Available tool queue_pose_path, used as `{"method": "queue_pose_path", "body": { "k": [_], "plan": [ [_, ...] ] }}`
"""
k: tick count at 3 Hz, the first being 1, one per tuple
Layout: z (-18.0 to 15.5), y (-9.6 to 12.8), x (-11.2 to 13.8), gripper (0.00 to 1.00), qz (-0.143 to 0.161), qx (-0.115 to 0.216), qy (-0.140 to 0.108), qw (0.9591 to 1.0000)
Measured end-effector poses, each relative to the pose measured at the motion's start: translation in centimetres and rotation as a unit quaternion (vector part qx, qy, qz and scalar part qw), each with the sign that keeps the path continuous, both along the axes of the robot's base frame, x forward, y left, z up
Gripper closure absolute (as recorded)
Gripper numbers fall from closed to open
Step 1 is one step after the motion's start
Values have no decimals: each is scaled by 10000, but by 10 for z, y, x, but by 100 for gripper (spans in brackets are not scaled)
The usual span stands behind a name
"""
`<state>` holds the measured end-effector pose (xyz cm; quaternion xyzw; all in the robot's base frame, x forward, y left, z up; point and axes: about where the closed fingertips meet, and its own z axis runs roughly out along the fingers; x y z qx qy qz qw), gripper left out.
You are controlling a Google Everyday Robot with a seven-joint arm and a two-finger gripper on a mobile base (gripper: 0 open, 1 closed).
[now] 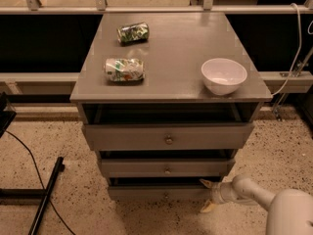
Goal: Open bottom drawer
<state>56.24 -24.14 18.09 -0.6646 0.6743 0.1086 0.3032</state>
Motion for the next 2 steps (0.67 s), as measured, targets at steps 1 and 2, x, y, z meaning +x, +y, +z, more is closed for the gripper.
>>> {"method": "queue_pose_path", "body": {
  "k": [1,2],
  "plan": [
    [-5,4,0,30,52,8,38,10000],
    [-8,8,-8,33,159,35,120,9998]
  ]
}}
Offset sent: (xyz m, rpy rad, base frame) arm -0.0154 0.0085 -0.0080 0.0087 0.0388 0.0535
